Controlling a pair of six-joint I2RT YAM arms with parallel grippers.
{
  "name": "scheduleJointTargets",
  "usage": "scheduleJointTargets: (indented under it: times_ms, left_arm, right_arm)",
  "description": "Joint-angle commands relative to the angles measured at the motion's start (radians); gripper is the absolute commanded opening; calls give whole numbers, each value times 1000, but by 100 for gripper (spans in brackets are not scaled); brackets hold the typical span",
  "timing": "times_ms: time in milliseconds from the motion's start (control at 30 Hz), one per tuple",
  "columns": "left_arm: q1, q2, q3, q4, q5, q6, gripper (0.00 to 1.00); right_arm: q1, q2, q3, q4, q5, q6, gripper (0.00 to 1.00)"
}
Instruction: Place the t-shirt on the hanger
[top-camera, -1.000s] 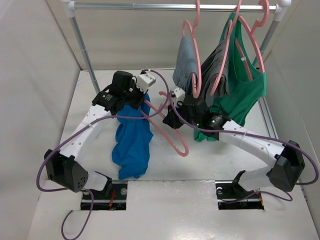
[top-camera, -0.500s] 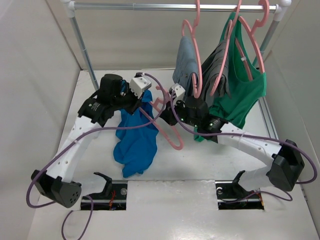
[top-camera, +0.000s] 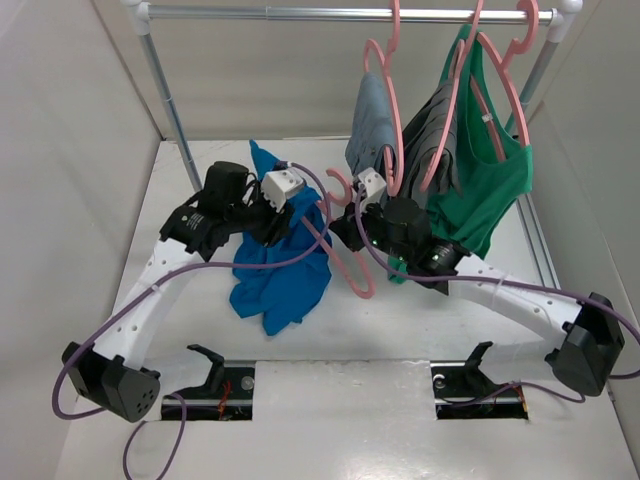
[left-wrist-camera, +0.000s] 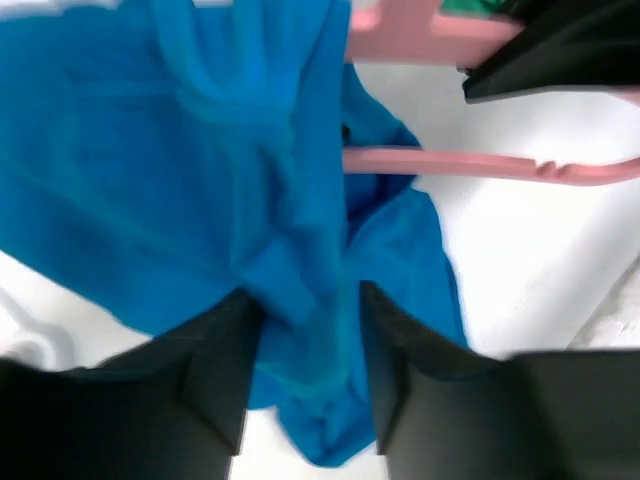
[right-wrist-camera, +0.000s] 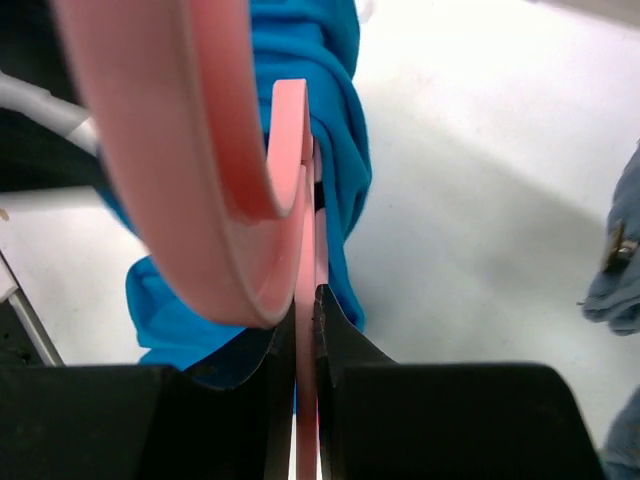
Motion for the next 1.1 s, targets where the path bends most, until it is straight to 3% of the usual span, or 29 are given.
scheduleJointTargets:
  times_ms: [0,67,133,233,433,600,800,867,933,1067]
  left_arm:
    - [-4,-6,-16,-11,76,14,44]
    - [-4,-6,7,-25,119,40,63]
    - [-4,-6,51,-25,130,71,73]
    - [33,-49,106,7,109,96,74]
    - [73,-141,107,136,98,261,86]
    - [110,-98,107,147,-28,316,89]
    - [153,-7,131,84,-2,451,95]
    - [192,27,192,-33,75,528,95]
    - [223,52,270,-150,285,621,95]
    - [194,63,321,-347,504,781,95]
  right_arm:
    - [9,-40,23,93,33,-58,0]
    - [23,-49,23,93,19,-83,0]
    - [23,-59,14,93,10,-92,0]
    - [23,-97,-26,93,10,-106,0]
    - [23,-118,-59,93,-116,-152,0]
    - [32,-169,-80,93,-185,-184,0]
    - [32,-206,-112,46,-300,-220,0]
    - [32,-206,-112,35,-320,-220,0]
    - [32,-215,-112,21,-320,-220,0]
    - [32,-203,-122,21,-320,-220,0]
